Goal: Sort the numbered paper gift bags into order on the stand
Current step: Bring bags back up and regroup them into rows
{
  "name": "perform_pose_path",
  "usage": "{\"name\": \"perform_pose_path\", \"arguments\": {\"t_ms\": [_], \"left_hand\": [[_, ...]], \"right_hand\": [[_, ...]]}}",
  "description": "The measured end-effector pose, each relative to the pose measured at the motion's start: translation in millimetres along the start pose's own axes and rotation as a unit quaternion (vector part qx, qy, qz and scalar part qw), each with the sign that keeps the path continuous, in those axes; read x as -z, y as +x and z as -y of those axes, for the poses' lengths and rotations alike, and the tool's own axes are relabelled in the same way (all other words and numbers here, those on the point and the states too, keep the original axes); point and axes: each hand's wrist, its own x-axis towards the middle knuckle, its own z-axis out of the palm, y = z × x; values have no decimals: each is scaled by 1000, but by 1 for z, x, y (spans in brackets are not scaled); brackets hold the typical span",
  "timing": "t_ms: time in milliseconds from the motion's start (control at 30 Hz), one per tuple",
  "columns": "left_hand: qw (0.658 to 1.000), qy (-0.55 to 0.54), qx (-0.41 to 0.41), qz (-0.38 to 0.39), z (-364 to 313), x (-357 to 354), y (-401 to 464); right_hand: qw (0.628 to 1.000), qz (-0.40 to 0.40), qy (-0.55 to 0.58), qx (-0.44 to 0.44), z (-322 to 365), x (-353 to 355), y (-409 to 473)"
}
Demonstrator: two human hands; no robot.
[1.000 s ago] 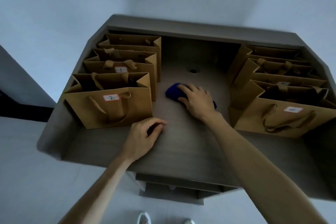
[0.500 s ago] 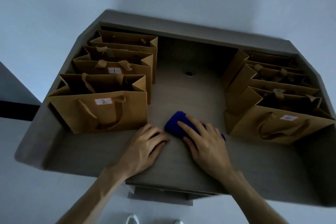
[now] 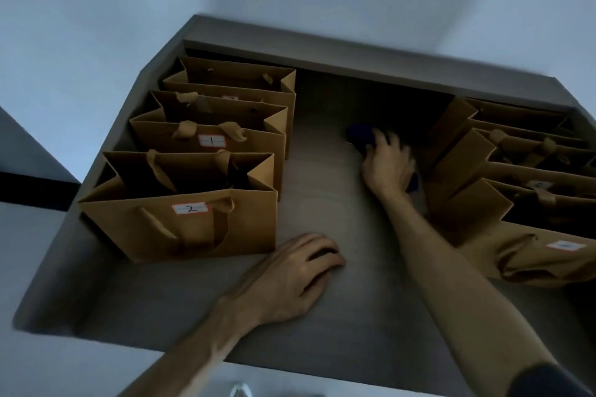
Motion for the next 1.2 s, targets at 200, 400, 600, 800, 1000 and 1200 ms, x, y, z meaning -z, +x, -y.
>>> {"name": "perform_pose_path", "arguments": {"t_ms": [200, 400, 600, 800, 1000, 1200], "left_hand": [[1000, -9, 6, -10, 1, -5, -1], [1000, -13, 7, -9, 2, -5, -2], [1000, -9, 2, -10, 3, -3, -3], [1000, -23, 5, -21, 0, -2, -2], [998, -27, -10, -63, -6, -2, -3], [992, -37, 1, -120, -11, 1, -14]], "right_hand": [[999, 23, -24, -2, 29, -4, 42], [975, 82, 8, 205, 71, -15, 19], [969, 98, -11, 228, 57, -11, 17], [991, 65, -20, 119, 22, -2, 17], [988, 52, -10, 142, 1, 10, -18], [973, 53, -15, 222, -24, 19, -90]]}}
